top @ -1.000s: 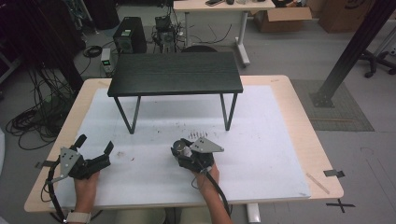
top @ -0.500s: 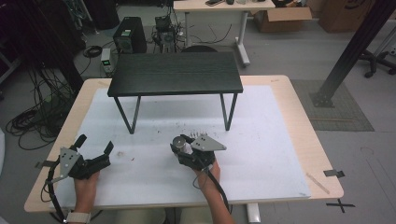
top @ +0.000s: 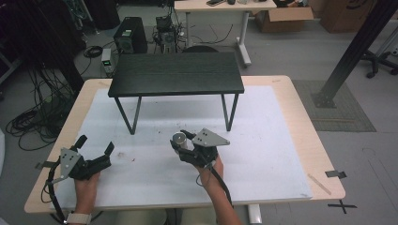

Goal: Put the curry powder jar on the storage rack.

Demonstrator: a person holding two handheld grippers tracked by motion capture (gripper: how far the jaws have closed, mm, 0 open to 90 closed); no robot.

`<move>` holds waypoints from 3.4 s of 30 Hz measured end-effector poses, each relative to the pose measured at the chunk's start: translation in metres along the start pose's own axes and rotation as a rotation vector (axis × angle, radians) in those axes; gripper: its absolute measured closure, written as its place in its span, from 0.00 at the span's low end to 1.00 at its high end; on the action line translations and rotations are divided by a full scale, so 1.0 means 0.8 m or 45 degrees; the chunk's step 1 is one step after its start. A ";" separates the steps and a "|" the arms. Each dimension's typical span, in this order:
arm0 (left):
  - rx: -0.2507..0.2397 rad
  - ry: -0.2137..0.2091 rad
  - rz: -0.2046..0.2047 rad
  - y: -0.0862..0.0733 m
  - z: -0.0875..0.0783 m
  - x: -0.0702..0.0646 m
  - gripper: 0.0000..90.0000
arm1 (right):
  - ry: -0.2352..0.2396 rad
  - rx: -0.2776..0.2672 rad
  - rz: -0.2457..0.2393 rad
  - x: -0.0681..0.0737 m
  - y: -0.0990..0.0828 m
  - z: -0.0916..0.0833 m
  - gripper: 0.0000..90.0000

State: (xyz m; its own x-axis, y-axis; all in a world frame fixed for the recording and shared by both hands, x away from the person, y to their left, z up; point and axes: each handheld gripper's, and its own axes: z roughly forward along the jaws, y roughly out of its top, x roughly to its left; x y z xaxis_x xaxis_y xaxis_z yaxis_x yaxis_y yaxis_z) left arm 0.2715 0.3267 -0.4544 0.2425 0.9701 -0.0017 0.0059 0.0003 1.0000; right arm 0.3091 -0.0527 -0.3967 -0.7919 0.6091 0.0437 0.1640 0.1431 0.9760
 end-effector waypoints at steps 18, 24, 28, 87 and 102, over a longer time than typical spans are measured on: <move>0.000 0.000 0.000 0.000 0.000 0.000 0.00 | 0.064 -0.011 -0.017 0.004 0.056 -0.009 0.54; 0.000 0.000 -0.001 0.000 0.000 0.000 0.00 | 0.088 -0.016 -0.017 0.005 0.078 -0.012 0.54; -0.001 0.000 -0.002 0.000 0.000 0.000 0.00 | 0.103 -0.017 -0.019 0.005 0.091 -0.013 0.54; -0.006 -0.001 -0.006 0.000 0.000 0.000 0.00 | 0.141 -0.082 -0.059 -0.036 0.238 0.001 0.54; -0.005 -0.002 -0.006 0.000 0.000 0.000 0.00 | 0.036 -0.095 -0.049 -0.068 0.257 0.022 0.54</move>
State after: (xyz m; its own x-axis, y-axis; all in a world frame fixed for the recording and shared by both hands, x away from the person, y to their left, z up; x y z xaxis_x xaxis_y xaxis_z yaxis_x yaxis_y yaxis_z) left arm 0.2714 0.3270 -0.4545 0.2437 0.9698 -0.0065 0.0030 0.0059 1.0000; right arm 0.3965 -0.0430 -0.2021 -0.8132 0.5819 0.0112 0.0900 0.1067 0.9902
